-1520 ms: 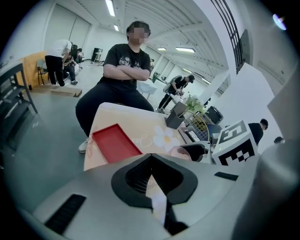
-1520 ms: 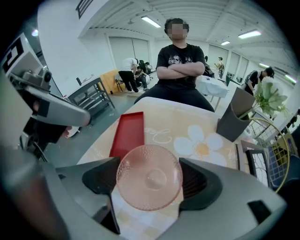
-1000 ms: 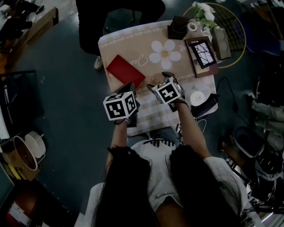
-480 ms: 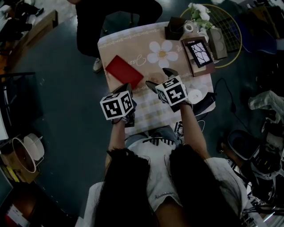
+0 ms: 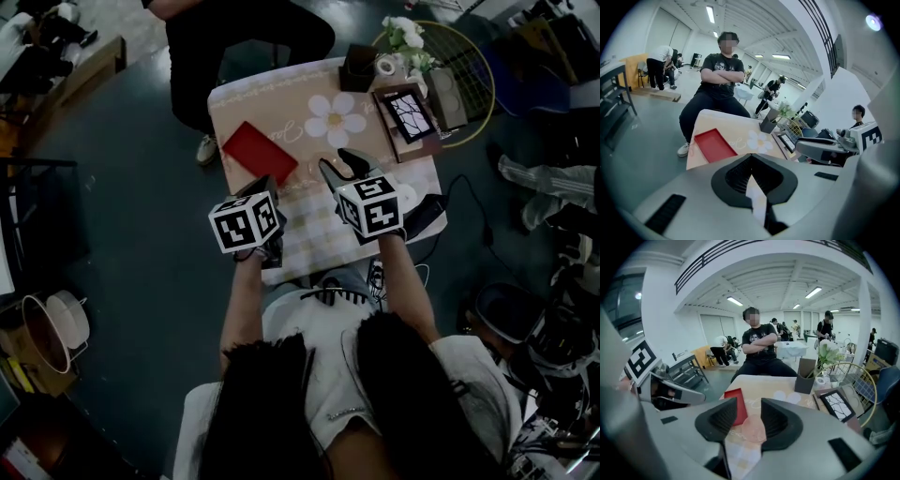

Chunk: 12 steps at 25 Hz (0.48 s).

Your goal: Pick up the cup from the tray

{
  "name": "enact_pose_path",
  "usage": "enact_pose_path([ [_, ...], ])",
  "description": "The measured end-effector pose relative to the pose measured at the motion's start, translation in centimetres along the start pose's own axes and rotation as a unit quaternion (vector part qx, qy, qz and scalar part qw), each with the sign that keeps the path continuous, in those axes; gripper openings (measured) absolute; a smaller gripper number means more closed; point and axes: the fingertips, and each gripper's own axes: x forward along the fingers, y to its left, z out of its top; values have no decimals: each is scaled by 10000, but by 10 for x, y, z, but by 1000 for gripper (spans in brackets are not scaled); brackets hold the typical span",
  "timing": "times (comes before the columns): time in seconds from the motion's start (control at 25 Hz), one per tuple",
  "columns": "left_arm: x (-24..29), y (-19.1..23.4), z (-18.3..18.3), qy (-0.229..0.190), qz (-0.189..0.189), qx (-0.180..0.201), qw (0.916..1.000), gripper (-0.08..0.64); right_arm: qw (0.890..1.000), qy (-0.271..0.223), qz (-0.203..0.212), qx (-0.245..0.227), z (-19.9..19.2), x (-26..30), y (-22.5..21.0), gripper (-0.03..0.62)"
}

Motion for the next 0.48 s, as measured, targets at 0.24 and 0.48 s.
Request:
enact_pose_path([
  [0.24,-14,-10,-9,-86,-76,112,9999,3,9995,-181,-207,166,-9,-22,13,8],
  [0.48,-27,-17,-18,-111,-129,269,9995,3,9979,-295,-490,316,-18,-35,20,6],
])
